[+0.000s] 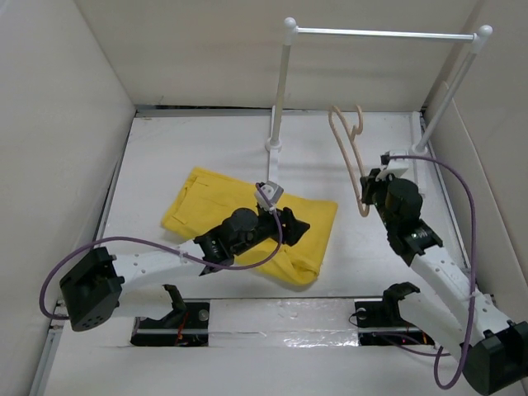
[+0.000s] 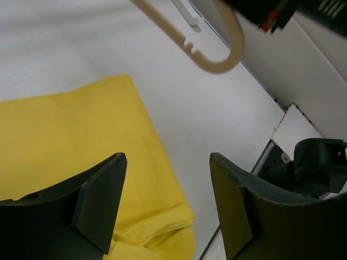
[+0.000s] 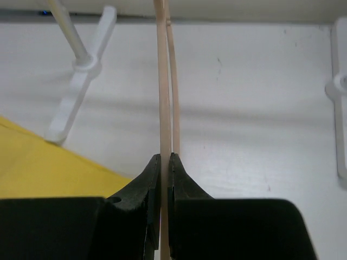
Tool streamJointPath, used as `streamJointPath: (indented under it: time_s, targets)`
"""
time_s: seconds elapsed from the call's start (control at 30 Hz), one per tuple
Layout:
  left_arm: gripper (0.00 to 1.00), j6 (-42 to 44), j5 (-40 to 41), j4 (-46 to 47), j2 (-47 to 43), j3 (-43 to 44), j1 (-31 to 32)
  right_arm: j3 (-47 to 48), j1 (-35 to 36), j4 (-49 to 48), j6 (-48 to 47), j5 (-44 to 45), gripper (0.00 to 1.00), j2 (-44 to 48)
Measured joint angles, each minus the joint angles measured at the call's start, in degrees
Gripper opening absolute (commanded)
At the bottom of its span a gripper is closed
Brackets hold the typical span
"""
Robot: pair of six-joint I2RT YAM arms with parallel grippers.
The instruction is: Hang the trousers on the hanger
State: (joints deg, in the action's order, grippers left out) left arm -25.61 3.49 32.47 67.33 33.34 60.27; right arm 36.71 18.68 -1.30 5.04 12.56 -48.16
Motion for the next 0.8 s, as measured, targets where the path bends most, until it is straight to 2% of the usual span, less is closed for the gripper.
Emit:
streamJointPath:
  time_s: [0.17, 0.3, 0.53, 0.8]
  targets:
    - [0.62, -0.57, 1.18, -1.27, 5.64, 7.37, 0.00, -10.25, 3.85, 4.28, 4.74, 6.75, 0.00, 6.45]
    - [0.62, -1.01, 1.97, -2.21, 12.07, 16.15, 0.02, -15.06, 6.91, 4.39, 8.46, 9.01, 0.00, 7.76]
    - [0.63, -1.03, 2.71, -4.90, 25.20, 31.15, 0.04, -16.63, 11.69, 2.54, 11.82, 11.06, 0.00, 6.14]
    - [0.65, 0.55, 4.26, -11.89, 37.00, 45.83, 0.04, -17.38, 12.15, 0.59, 11.87, 10.73, 0.00, 6.25]
